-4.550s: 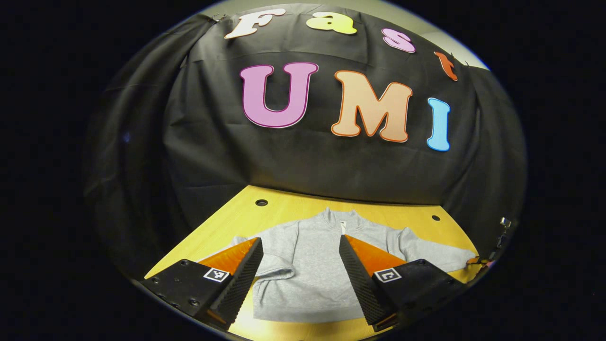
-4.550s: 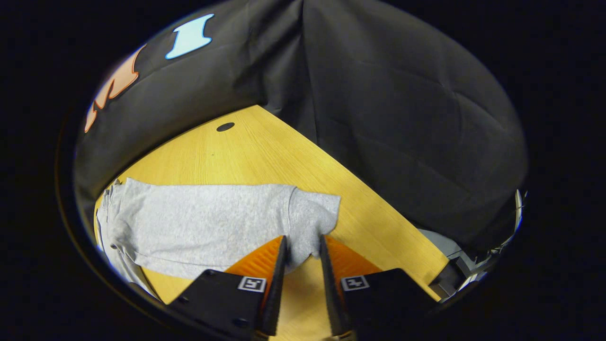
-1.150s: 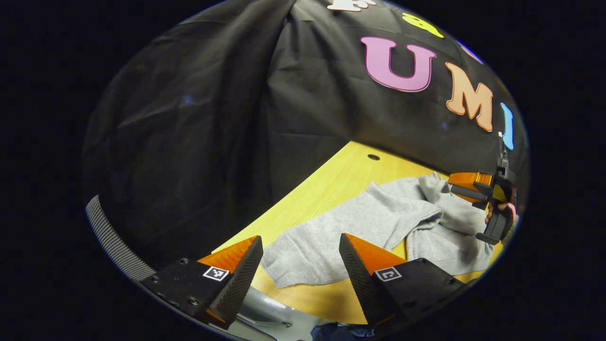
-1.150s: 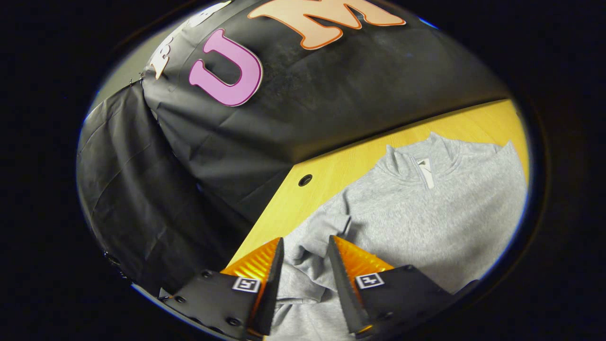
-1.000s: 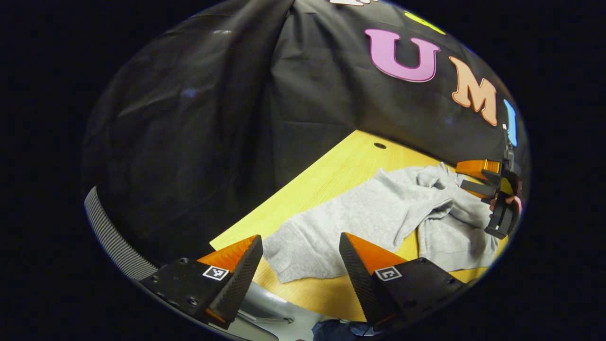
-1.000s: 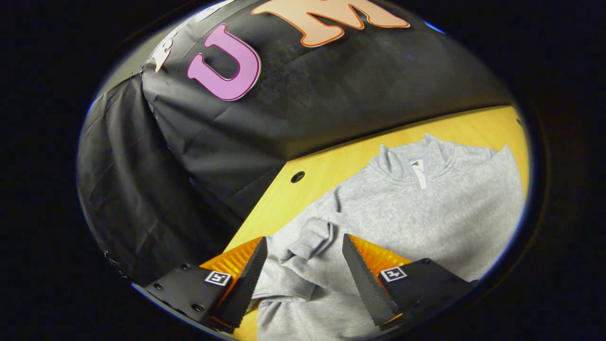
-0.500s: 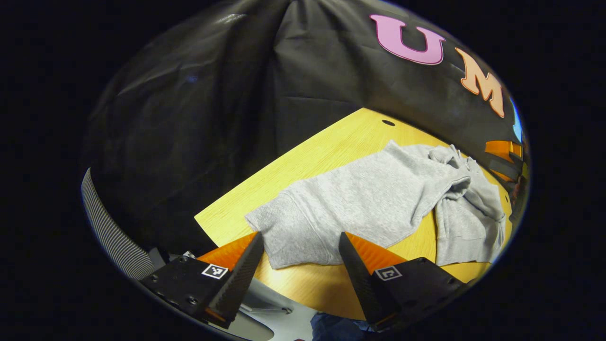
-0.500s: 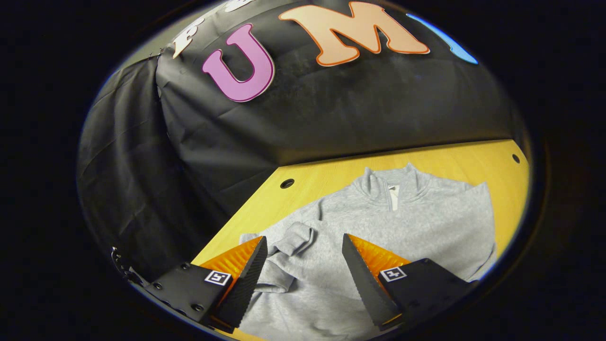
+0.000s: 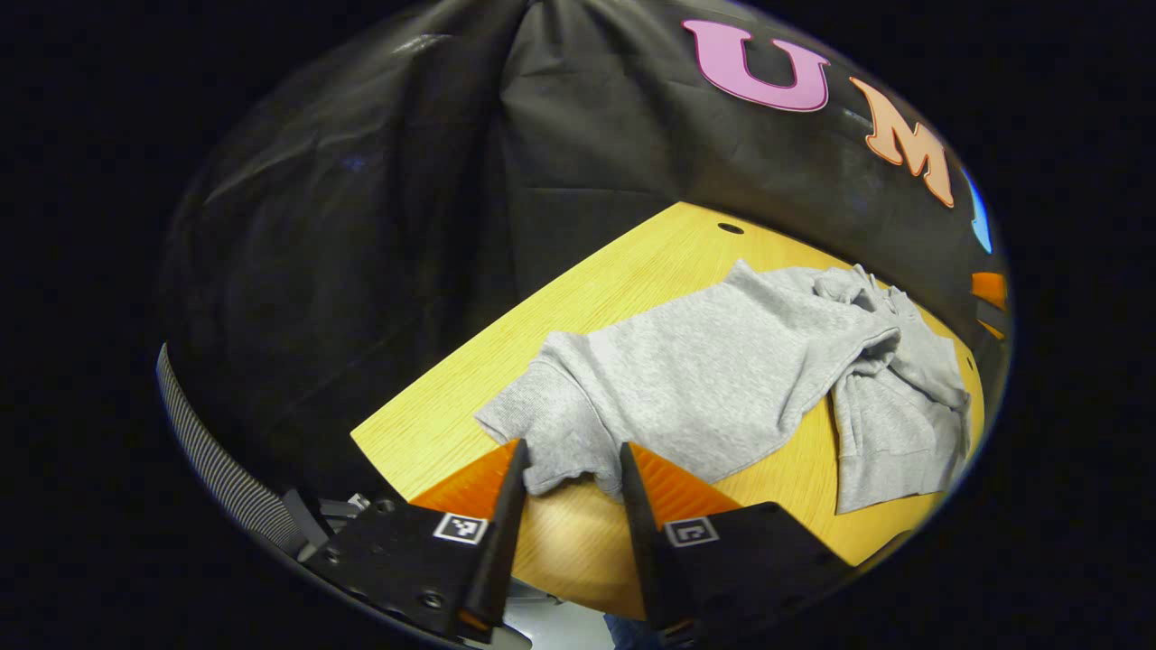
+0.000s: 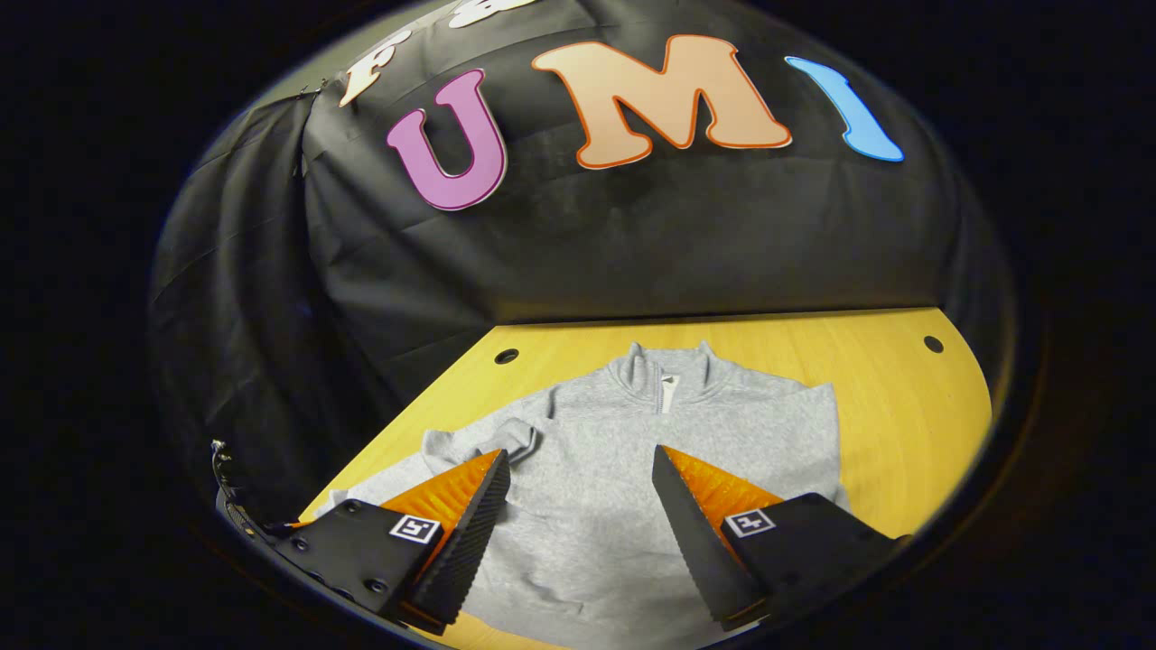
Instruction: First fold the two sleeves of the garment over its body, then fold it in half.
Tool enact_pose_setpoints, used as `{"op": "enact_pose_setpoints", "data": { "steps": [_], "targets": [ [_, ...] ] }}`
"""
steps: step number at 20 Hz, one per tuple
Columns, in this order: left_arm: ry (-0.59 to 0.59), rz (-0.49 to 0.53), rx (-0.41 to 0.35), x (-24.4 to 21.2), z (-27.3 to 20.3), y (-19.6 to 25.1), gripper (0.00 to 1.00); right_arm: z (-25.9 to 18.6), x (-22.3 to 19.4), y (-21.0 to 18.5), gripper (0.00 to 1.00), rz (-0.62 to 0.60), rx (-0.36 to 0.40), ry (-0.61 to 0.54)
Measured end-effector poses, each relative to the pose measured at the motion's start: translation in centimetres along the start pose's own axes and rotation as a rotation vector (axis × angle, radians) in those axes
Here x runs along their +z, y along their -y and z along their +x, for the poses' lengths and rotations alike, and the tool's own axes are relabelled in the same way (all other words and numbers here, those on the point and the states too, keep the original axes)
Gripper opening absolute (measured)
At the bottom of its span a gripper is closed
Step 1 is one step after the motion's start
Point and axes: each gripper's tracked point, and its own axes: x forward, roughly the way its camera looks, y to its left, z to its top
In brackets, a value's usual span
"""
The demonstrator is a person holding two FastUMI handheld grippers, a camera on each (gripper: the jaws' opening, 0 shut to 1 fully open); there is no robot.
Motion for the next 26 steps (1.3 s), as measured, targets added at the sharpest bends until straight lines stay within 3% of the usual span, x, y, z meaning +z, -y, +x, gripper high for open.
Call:
{"op": "enact_pose_setpoints", "data": {
  "steps": [1,2,3,7,14,22,26],
  "targets": [
    [-0.006,0.001,-0.005,0.2,0.3,0.3,0.39,-0.6,0.2,0.8,0.98,0.005,-0.015,0.008],
    [-0.012,0.007,-0.006,0.4,0.5,0.5,0.33,-1.2,0.2,1.6,0.98,0.009,-0.031,0.015],
    [-0.019,0.019,-0.003,0.6,0.7,0.6,0.19,-1.7,0.3,2.4,0.98,0.011,-0.045,0.023],
    [-0.058,0.073,0.025,1.1,1.2,1.3,0.06,-4.3,0.2,6.3,0.98,0.011,-0.131,0.033],
    [-0.048,0.081,-0.031,5.8,0.7,5.9,0.01,-9.3,1.3,12.8,0.98,0.054,-0.269,0.093],
    [0.096,0.199,-0.309,14.1,-3.7,21.4,0.02,-15.0,1.2,18.4,0.98,0.085,-0.384,0.134],
    [0.133,0.254,-0.447,15.5,-7.2,29.7,0.02,-18.0,0.9,21.1,0.98,0.109,-0.447,0.157]
  ]
}}
